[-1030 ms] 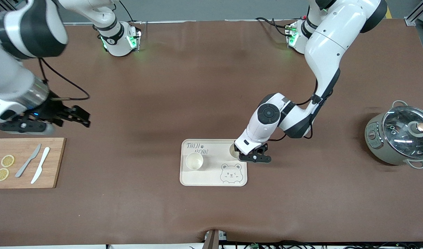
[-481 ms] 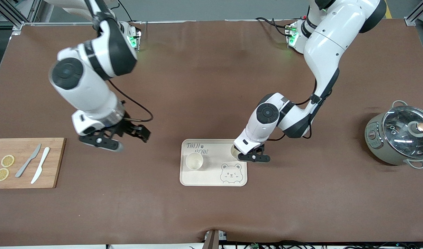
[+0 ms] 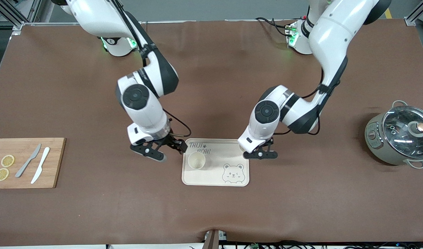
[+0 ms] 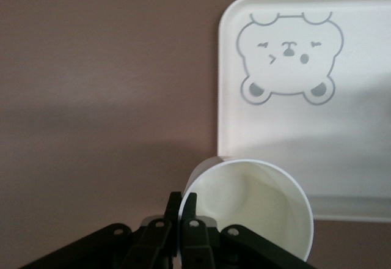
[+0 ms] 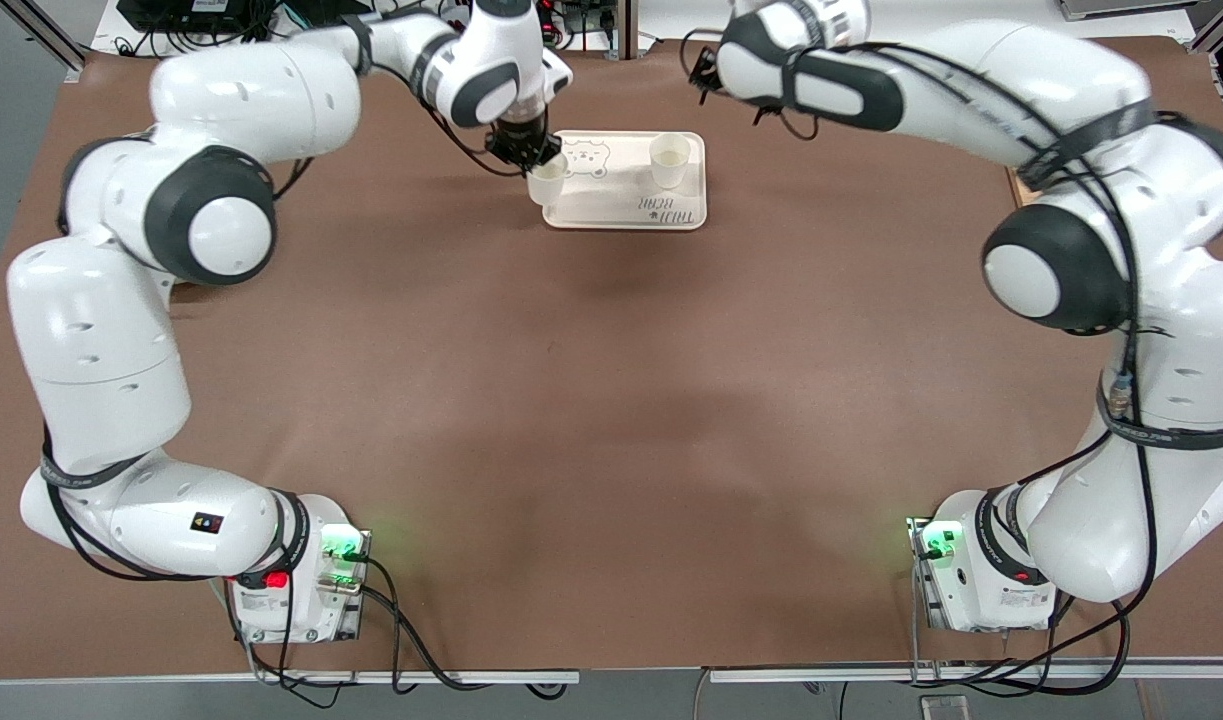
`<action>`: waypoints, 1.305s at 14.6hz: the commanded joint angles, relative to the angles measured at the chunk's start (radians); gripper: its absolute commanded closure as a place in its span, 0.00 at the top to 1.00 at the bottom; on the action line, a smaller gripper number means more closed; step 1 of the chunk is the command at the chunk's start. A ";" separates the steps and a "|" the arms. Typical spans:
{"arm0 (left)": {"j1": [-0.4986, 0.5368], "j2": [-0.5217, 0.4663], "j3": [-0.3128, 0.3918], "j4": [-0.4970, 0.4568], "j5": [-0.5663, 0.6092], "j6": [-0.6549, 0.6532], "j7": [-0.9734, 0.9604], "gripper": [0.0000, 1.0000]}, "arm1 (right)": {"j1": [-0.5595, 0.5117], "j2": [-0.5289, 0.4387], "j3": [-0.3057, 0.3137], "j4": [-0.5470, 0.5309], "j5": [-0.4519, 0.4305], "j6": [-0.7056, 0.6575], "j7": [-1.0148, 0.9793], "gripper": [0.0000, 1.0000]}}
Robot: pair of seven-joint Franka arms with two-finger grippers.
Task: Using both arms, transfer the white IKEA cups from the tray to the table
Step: 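Lift the cup with the left gripper while the right gripper reaches the other cup, then carry the cup toward the pot with the left gripper while the right gripper grasps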
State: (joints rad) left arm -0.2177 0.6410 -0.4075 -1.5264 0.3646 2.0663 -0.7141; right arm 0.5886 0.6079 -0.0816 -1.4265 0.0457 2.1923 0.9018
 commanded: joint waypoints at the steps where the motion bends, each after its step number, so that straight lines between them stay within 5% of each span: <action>1: 0.030 -0.164 -0.011 -0.058 -0.094 -0.170 0.028 0.00 | 0.020 0.084 -0.010 0.109 -0.007 -0.014 0.063 1.00; 6: 0.154 -0.358 -0.014 -0.144 -0.248 -0.261 0.256 0.00 | 0.039 0.148 -0.012 0.110 -0.007 0.078 0.074 1.00; 15: 0.524 -0.607 -0.016 -0.457 -0.472 -0.123 0.896 0.00 | 0.048 0.230 -0.013 0.106 -0.020 0.165 0.074 1.00; 19: 0.529 -0.718 -0.013 -0.749 -0.560 0.174 0.984 0.00 | 0.051 0.273 -0.013 0.107 -0.020 0.224 0.074 1.00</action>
State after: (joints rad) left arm 0.3071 0.0322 -0.4138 -2.0810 -0.1185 2.0883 0.2063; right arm 0.6258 0.8445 -0.0835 -1.3520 0.0403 2.3939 0.9526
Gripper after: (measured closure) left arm 0.965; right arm 0.000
